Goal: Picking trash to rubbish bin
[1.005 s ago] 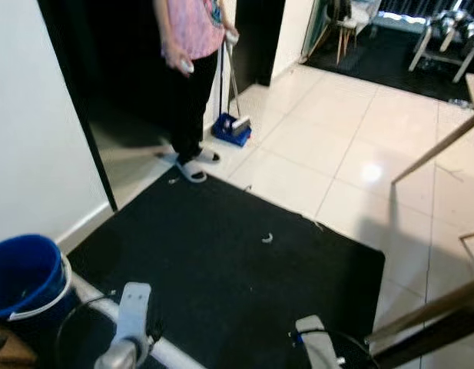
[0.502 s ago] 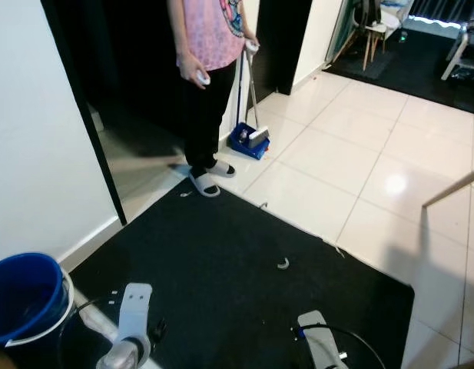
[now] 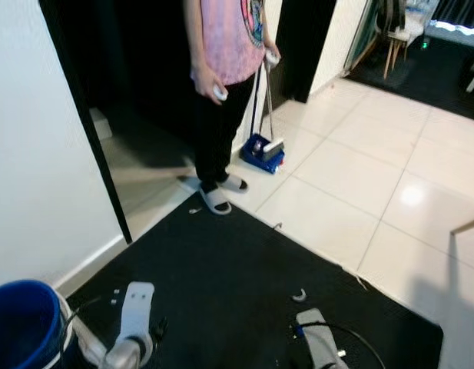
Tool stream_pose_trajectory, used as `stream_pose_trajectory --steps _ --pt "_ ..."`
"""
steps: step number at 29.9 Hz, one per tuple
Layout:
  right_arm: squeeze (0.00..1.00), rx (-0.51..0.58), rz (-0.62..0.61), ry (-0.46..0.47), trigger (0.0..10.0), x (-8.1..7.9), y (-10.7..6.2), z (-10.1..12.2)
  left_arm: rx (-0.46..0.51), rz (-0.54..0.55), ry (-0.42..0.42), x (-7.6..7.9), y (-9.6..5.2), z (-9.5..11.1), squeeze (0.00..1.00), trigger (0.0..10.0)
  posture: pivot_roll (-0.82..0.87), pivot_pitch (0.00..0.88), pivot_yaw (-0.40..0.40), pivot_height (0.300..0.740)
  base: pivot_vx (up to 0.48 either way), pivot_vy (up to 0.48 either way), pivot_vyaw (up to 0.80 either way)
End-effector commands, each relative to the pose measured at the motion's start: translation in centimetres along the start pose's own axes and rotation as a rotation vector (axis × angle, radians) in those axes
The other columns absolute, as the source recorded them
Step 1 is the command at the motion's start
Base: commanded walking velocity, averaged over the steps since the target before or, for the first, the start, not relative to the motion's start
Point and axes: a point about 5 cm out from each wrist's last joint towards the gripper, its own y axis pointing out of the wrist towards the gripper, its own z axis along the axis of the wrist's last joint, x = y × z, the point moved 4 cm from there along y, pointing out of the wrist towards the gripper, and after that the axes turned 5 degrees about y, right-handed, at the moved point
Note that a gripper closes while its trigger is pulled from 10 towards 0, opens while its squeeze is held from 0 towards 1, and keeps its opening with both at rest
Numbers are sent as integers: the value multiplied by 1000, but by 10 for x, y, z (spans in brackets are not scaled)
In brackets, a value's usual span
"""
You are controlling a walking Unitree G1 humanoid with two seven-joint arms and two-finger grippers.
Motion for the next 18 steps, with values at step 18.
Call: stream_pose_trajectory --steps 18 --pt "0 -24 5 21 10000 1 -2 -10 -29 -7 31 5 0 -5 0 10000 85 78 -18 740 242 0 0"
